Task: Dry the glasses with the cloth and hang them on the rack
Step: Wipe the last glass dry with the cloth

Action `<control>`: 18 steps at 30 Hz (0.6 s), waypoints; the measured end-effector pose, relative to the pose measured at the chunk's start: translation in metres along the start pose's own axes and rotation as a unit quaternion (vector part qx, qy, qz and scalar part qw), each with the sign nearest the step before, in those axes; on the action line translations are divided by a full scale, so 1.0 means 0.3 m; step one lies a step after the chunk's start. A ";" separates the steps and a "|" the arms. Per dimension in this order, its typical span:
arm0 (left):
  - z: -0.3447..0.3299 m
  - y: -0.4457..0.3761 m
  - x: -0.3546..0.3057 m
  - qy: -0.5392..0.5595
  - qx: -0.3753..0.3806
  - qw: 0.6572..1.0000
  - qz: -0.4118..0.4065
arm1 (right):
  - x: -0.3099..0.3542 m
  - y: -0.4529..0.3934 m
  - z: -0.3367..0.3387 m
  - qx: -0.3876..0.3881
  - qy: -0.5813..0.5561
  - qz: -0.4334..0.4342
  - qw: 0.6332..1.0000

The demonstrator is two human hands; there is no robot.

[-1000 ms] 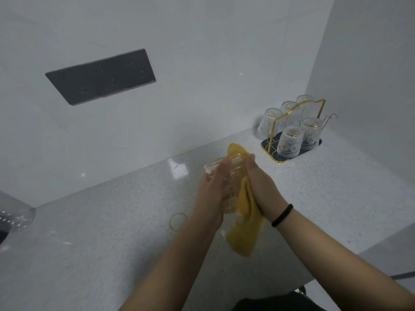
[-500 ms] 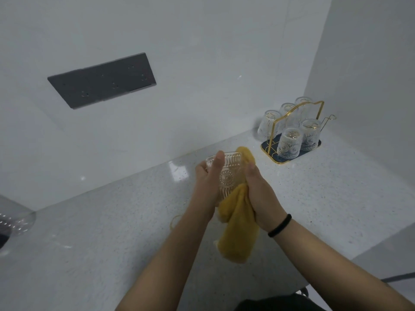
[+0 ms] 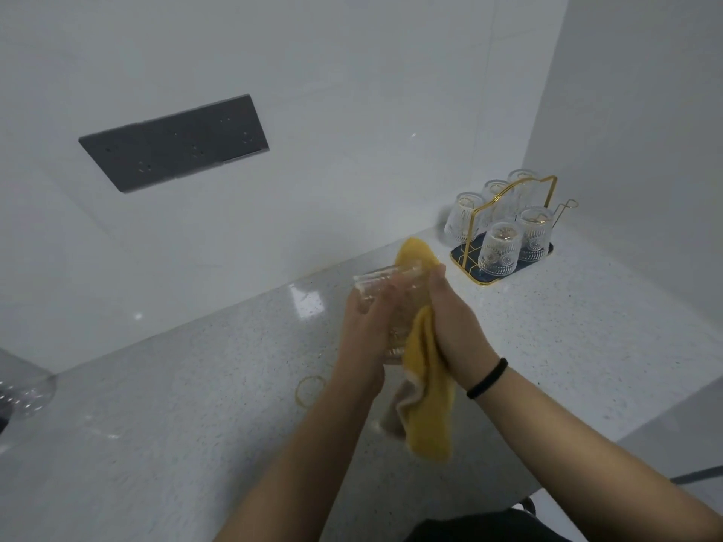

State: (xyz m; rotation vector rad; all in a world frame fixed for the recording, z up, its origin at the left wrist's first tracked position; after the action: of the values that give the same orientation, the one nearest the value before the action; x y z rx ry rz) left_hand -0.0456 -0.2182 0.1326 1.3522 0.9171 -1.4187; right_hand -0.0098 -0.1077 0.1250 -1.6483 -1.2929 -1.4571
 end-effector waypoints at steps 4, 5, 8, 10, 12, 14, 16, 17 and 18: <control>0.037 0.000 0.046 0.005 -0.028 0.997 0.065 | 0.037 0.124 -0.117 0.091 0.067 0.138 0.984; 0.032 0.003 0.045 0.010 -0.020 0.998 0.066 | 0.031 0.097 -0.102 0.082 0.071 0.124 0.986; -0.016 0.021 0.043 0.046 0.030 0.997 0.063 | -0.014 -0.008 -0.004 0.010 0.023 -0.018 1.000; -0.017 0.019 0.038 0.043 0.036 0.997 0.051 | -0.047 -0.005 0.008 -0.004 -0.022 -0.080 0.997; 0.006 -0.003 0.036 0.036 0.019 0.999 0.036 | -0.058 0.025 -0.012 0.018 -0.047 -0.060 0.997; 0.038 -0.015 0.024 -0.003 -0.020 0.999 0.027 | -0.055 0.049 -0.034 0.035 -0.060 -0.019 0.997; 0.056 -0.029 0.022 -0.070 -0.049 0.996 0.006 | -0.032 0.060 -0.045 0.041 -0.043 0.043 0.997; 0.055 -0.026 0.018 -0.087 -0.056 0.995 -0.001 | -0.014 0.072 -0.047 0.035 -0.030 0.070 0.997; 0.050 -0.020 0.007 -0.098 -0.058 0.993 -0.011 | 0.006 0.085 -0.050 0.028 -0.007 0.098 0.995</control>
State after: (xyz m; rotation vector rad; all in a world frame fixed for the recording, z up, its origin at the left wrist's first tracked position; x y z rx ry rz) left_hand -0.0555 -0.2310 0.1318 1.0991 0.8734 -1.4639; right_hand 0.0076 -0.1298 0.1346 -1.7000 -1.1332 -1.2840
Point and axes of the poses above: each hand's wrist, its own y-axis away from the middle knuckle, its own z-axis out of the back of the hand, x = y × z, the point moved 10 cm from there along -y, towards the middle knuckle, and after that the axes turned 13 degrees about -y, right-handed, at the moved point
